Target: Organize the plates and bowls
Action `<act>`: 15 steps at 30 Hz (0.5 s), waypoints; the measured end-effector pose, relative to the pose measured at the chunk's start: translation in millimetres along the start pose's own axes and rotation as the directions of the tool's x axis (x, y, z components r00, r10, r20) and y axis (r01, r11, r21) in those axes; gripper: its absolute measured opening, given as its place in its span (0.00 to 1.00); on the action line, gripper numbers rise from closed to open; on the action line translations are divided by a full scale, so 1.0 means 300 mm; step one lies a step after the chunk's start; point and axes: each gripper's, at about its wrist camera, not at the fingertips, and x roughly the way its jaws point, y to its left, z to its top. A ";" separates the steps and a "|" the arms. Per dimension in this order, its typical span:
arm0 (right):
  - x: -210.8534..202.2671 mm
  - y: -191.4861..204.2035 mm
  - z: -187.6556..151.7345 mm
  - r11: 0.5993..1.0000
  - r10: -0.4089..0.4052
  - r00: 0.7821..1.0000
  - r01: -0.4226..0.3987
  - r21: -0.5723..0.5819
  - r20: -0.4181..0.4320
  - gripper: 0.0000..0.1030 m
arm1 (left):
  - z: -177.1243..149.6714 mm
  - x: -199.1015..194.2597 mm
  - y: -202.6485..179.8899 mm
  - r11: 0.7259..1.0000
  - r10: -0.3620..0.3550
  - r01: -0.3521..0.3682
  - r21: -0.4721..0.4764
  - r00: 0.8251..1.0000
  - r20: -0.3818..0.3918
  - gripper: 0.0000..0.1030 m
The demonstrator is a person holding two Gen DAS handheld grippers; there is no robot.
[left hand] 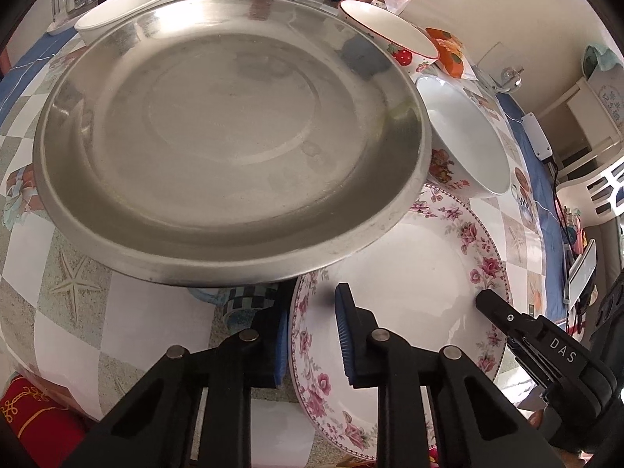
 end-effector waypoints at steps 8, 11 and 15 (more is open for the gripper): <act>-0.033 -0.083 0.005 0.997 0.009 1.000 -0.011 0.079 0.021 0.19 | -0.021 0.012 -0.068 0.997 -0.034 0.035 0.073 0.999 -0.020 0.21; -0.045 -0.105 0.005 0.996 0.003 1.000 -0.006 0.090 0.028 0.20 | -0.022 0.016 -0.086 0.996 -0.031 0.032 0.087 0.999 -0.019 0.21; -0.054 -0.105 0.004 0.997 -0.017 0.999 0.015 0.077 0.031 0.20 | -0.019 0.017 -0.097 0.995 -0.028 0.030 0.098 0.999 -0.022 0.21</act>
